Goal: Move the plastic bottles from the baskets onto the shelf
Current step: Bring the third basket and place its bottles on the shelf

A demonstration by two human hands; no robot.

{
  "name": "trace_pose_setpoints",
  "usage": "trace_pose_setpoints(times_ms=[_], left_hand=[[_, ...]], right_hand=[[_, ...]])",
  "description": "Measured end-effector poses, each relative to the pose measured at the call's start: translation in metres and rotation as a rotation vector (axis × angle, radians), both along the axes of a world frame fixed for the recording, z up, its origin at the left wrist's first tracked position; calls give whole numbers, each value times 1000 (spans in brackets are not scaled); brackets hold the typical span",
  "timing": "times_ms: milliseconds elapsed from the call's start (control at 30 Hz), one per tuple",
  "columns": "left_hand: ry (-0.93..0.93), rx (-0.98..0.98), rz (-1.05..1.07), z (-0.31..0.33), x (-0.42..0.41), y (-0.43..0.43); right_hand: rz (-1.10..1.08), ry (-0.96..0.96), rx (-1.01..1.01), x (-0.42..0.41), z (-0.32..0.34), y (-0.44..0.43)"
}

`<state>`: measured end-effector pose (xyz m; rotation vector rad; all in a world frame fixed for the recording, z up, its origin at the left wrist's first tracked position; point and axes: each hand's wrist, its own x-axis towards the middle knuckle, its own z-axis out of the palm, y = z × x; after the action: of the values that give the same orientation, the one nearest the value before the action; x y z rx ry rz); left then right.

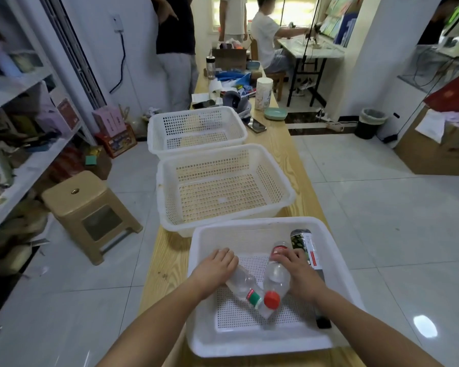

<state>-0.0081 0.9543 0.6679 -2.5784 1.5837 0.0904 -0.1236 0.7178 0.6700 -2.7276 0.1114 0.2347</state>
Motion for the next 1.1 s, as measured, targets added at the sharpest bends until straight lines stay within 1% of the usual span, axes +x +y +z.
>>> trace_pose_setpoints(times_ms=[67,133,167,233,300,333,433,667,767,900,1000,1100], left_hand=[[48,-45,56,10,-1,2],[212,-145,229,17,-1,4],[283,-240,322,18,0,5],[416,-439,486,20,1,7],[529,-575,609,21,5,5],[570,-625,656,21,7,3],[648,-670,720,19,10,1],[728,-649,714,12,14,4],[755,-654,714,11,16,2],[782,-666,748,12,17,1],[788,-661,764,14,17,2],[794,-663,764,16,16,2]], right_hand=[[-230,-78,209,7,13,4],[-473,-143,399,17,25,7],[-560,-148,445,21,29,8],[-660,-61,459,27,33,12],[-728,38,474,32,28,17],[-753,57,502,35,25,20],[-792,53,555,44,22,31],[-830,73,555,51,9,47],[-813,120,537,59,11,48],[-804,168,444,65,3,51],[-793,225,455,67,-2,53],[-720,303,457,68,-4,49]])
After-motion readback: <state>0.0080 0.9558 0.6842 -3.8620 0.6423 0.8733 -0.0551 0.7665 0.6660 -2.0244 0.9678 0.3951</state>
